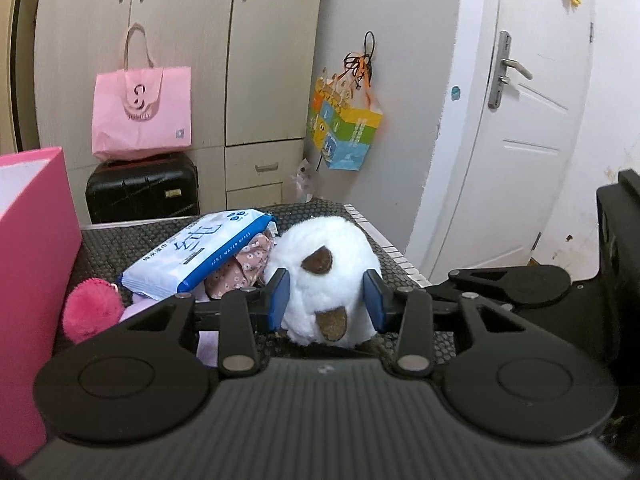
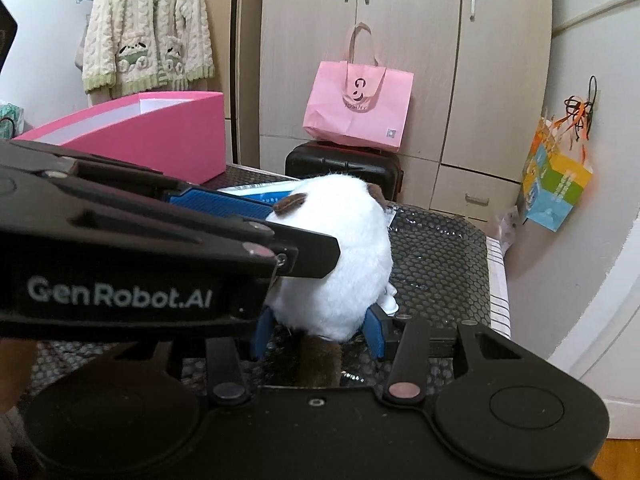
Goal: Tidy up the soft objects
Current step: 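Carry the panda plush with both tools over the pink box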
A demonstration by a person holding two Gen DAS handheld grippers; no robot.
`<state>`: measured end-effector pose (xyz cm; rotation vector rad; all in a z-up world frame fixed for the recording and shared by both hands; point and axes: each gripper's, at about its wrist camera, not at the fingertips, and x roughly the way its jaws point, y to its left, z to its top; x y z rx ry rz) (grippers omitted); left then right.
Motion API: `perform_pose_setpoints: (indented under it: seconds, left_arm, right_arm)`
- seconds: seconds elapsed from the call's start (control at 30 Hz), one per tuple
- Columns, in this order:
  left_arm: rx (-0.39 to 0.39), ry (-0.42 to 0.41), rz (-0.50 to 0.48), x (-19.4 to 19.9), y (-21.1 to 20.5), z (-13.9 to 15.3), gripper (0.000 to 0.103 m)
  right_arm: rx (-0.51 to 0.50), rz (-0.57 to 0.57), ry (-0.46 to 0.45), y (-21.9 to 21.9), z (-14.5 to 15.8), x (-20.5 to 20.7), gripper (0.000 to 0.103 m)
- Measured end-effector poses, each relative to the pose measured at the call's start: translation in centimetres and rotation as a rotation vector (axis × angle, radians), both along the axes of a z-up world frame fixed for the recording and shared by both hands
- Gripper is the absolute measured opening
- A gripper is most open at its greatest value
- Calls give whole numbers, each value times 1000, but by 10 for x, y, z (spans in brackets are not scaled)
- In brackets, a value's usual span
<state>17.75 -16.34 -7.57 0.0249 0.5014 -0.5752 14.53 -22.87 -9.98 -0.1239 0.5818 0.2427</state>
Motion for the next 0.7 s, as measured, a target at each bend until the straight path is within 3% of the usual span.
perform_pose_setpoints:
  seconds: [0.7]
  left_arm:
    - [60, -10, -81, -62, 61, 37, 38]
  right_arm:
    - [-16, 62, -10, 52, 37, -65, 51]
